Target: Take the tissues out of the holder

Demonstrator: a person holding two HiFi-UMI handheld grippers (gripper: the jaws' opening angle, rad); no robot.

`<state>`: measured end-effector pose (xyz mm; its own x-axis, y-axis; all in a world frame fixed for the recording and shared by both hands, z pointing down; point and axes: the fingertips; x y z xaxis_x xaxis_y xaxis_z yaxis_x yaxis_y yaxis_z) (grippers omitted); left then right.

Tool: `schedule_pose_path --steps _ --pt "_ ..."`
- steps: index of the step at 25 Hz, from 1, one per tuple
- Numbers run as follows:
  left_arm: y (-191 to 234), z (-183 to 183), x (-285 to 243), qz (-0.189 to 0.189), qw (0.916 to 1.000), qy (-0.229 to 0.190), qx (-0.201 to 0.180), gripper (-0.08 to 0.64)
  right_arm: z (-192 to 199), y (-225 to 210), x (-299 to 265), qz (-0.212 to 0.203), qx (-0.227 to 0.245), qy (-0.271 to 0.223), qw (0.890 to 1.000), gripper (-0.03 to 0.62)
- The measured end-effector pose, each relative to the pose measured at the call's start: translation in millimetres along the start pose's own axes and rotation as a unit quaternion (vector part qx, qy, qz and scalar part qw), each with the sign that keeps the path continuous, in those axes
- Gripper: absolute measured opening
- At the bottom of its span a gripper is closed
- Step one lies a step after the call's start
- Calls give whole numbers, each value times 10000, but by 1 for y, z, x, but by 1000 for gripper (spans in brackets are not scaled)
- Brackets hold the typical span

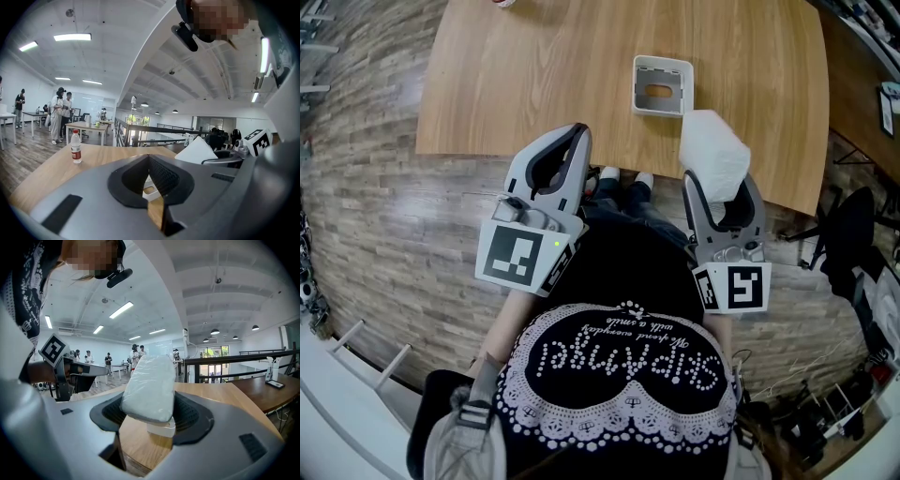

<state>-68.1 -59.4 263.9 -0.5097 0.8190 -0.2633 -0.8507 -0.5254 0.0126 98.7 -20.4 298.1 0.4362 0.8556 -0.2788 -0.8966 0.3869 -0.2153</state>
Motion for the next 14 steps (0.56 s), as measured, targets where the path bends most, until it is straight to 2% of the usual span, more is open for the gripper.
schedule_pose_path --steps 14 --pt "0 -3 -1 11 10000 -2 -21 6 -1 -1 -4 -27 -20 22 10000 284"
Point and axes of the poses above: the fingertips, and each gripper's own axes: x backward along the fingers, y to its left, z out of its underside, and after that the axes turned 8 degrees about -x, right-handed
